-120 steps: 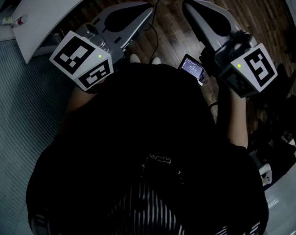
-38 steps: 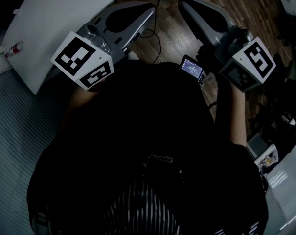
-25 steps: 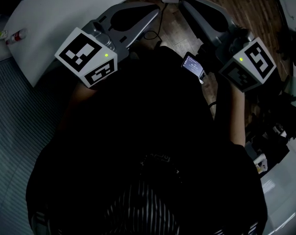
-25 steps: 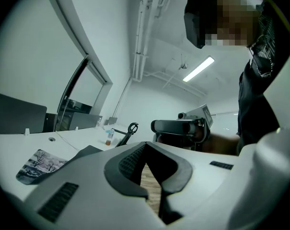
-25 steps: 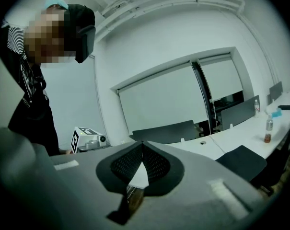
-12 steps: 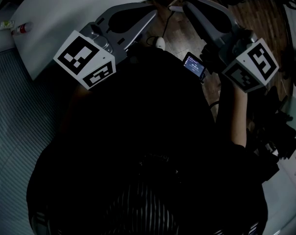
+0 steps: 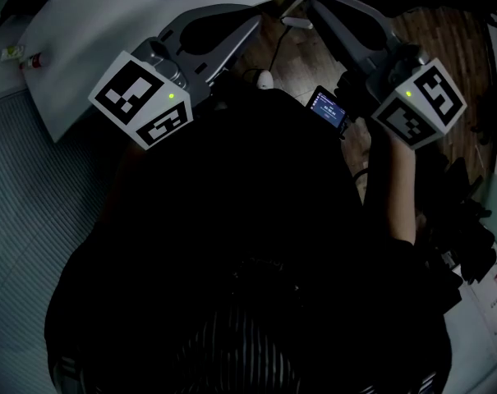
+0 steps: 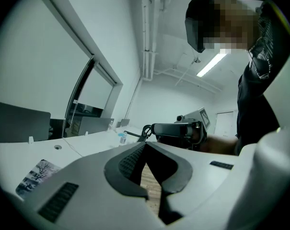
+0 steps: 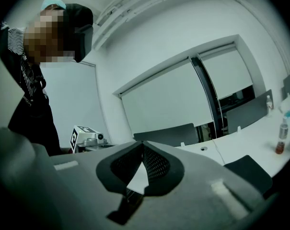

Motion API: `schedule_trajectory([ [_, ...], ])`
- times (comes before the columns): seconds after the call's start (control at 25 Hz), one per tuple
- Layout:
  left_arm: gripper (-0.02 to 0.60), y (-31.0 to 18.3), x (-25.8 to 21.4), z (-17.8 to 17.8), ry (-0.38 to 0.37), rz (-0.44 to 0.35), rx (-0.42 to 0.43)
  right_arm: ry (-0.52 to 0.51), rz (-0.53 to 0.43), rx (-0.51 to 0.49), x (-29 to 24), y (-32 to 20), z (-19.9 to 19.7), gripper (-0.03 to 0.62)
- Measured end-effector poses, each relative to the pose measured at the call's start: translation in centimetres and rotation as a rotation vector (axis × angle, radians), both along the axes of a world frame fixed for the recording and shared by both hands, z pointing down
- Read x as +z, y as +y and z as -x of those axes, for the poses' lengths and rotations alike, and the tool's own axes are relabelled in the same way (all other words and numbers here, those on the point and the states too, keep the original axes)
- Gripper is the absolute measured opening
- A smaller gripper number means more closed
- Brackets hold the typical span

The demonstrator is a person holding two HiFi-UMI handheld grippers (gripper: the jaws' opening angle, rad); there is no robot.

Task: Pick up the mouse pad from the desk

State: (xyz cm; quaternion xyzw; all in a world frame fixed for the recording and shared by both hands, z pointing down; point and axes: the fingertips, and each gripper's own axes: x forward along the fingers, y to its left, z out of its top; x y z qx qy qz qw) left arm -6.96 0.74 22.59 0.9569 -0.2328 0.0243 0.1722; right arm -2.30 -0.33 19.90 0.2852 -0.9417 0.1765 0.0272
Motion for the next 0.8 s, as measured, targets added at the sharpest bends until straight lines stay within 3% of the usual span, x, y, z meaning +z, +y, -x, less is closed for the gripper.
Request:
schedule_trajectory([
  [0.2,0.006,-2.5,-0.4,-3.7,-0.039,0.027,-0.015,-0.035,0.032,-0.011,-0.5,-2.7,-4.1,0.005],
  [0.52,0.008,-4.2,1.9,-6.5,-0.082,0.088,-0.051,-0.109,0.078,-0.005,1.8,-4.6,-7.8,0.005],
  [0.8,0.007,-4.5,3.6,-8.0,-0.114,0.128,-0.043,-0.095,0.077,-0.002,2.6,-5.9,-10.4,0.005],
])
